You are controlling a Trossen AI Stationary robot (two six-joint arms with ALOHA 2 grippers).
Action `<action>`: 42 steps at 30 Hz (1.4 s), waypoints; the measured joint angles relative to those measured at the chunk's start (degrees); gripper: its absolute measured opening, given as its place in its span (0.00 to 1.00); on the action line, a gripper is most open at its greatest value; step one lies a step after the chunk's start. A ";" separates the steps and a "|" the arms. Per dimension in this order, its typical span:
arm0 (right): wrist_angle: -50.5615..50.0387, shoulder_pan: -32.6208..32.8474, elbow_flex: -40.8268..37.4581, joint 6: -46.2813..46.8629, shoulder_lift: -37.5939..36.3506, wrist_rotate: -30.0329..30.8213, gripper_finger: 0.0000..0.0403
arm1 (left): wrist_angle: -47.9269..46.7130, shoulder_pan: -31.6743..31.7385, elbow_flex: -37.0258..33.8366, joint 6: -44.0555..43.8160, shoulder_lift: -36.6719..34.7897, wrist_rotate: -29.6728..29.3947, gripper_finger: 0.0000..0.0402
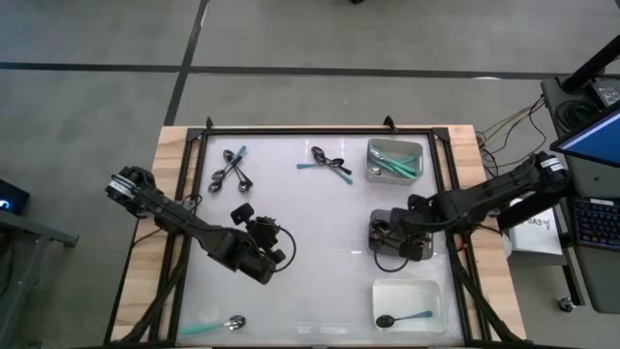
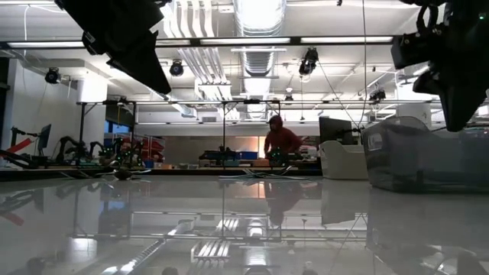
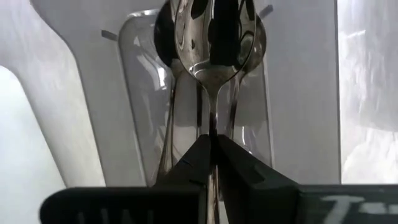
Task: Sort silverware by color (type)
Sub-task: Put the black spoon into the black bin
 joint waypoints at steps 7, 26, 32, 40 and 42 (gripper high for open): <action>0.08 0.00 -0.17 0.39 0.03 -0.69 0.03 | -0.10 0.00 0.02 0.00 0.00 0.00 0.20; 0.28 -0.13 -0.17 0.32 1.15 -4.97 0.03 | -1.32 0.73 0.04 -0.26 0.00 -0.34 0.20; 0.33 -0.13 -0.17 0.63 1.67 -4.99 0.03 | -1.85 3.19 0.04 -0.26 0.00 -0.66 0.20; 0.51 -0.15 -0.17 0.37 1.65 -4.38 0.15 | -6.95 9.50 0.04 -0.21 -1.30 -2.52 0.20; 0.57 -0.15 -0.17 0.33 1.65 -4.36 0.21 | -8.54 11.35 0.04 0.28 -1.94 -3.72 0.20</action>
